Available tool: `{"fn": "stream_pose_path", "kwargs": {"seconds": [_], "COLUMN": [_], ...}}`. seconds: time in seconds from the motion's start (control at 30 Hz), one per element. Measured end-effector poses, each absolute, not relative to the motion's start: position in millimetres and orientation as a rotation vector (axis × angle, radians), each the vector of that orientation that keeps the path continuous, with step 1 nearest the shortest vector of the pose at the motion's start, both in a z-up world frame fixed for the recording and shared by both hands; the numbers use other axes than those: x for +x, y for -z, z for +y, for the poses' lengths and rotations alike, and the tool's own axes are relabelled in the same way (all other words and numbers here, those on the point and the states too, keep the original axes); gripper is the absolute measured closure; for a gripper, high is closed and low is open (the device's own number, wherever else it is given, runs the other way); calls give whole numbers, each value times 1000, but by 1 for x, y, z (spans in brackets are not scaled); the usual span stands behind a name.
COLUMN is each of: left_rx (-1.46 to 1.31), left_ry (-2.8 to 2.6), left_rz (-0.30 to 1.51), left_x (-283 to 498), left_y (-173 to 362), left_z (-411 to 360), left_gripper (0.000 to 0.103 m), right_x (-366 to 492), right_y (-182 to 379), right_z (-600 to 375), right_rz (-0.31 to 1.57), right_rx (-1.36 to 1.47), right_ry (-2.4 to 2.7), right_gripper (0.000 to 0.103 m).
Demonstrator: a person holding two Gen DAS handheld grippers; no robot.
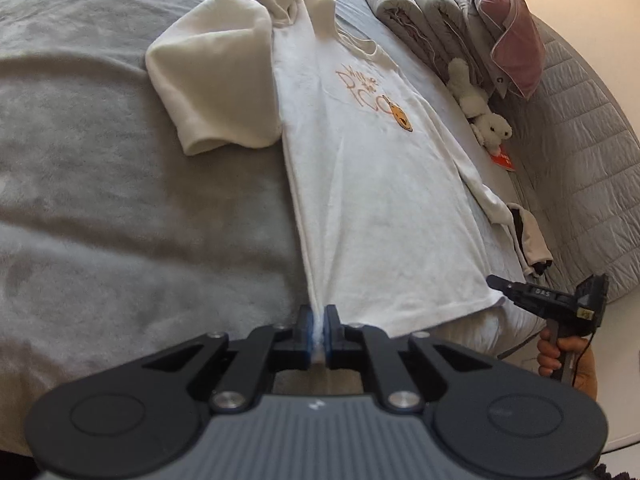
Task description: Fold clothes
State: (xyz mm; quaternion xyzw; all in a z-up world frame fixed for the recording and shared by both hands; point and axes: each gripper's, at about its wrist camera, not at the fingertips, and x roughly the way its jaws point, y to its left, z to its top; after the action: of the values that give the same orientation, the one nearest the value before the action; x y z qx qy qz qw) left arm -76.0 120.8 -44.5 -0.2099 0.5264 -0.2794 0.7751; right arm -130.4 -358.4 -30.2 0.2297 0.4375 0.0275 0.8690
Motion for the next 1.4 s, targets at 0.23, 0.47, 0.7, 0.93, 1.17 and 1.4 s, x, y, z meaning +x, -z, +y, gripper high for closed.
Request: {"fn": "stream_pose_path", "kwargs": {"seconds": [0.23,0.47,0.7,0.93,1.17,1.4], "left_rx": [-458,-440,-415,-374,-76,56], "left_ry": [634,465,280,161,-128,-419], "left_rz": [1109,998,1002,939,705,532], "left_x": [-68,-50,-28,-13,-8,12], "left_y": [29,11,25,22,-22,-47], "left_z": [134,146,146,145,152,174], "left_gripper": [86,54,57,98,99,96], "right_x": [-132,-122,-112,-108,-102,-97], "right_y": [22,14,17,16,14,10], "right_z": [-371,-374,-368,-364,-361,-357], "right_rz": [893,864,881,883,875,850], "right_rx": [561,631,631,628,637,628], "right_ry": [-115,-125,-110,-101,-84,-55], "right_gripper": [77,58,58,58,58,58]}}
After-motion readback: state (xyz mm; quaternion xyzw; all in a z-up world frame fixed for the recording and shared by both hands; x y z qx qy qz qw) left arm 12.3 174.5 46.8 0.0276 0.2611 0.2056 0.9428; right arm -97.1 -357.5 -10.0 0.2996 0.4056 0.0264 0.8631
